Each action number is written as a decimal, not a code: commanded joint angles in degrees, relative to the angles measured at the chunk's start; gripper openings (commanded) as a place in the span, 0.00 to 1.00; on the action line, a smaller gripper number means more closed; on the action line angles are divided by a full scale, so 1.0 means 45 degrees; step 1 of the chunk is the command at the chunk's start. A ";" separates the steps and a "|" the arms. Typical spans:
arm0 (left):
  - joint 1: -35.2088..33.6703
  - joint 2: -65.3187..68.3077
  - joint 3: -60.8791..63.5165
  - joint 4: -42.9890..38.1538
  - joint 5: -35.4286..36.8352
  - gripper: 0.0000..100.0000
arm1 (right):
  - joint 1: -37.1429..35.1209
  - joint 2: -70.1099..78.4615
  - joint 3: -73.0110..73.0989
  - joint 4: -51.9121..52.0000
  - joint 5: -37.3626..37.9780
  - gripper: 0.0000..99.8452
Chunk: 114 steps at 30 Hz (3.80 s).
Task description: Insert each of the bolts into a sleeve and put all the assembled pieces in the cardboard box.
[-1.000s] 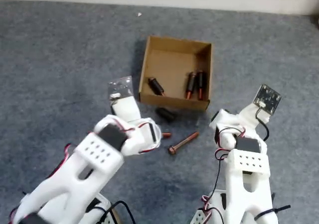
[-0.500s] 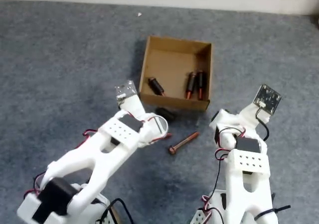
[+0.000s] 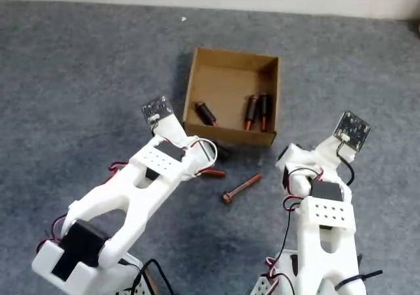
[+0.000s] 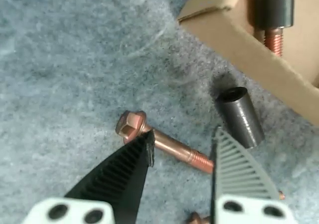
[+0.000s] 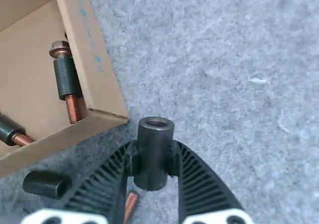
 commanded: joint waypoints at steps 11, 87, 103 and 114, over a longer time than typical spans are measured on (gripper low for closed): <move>0.0264 -0.0791 0.0010 0.2051 -0.0586 0.17 | 0.0166 -0.0361 -0.0107 -0.0381 -0.0078 0.01; -0.1436 -1.1497 0.3038 0.1289 -0.5822 0.00 | -0.3175 -0.6711 0.1084 0.2159 0.0938 0.01; -0.1358 -1.9565 0.5773 -0.0352 -0.7267 0.00 | -0.7043 -1.2728 0.5226 0.0322 0.5880 0.01; -0.0791 -2.1245 0.7316 -0.3165 -0.7853 0.00 | -0.8879 -1.3177 0.5812 0.0322 0.7560 0.01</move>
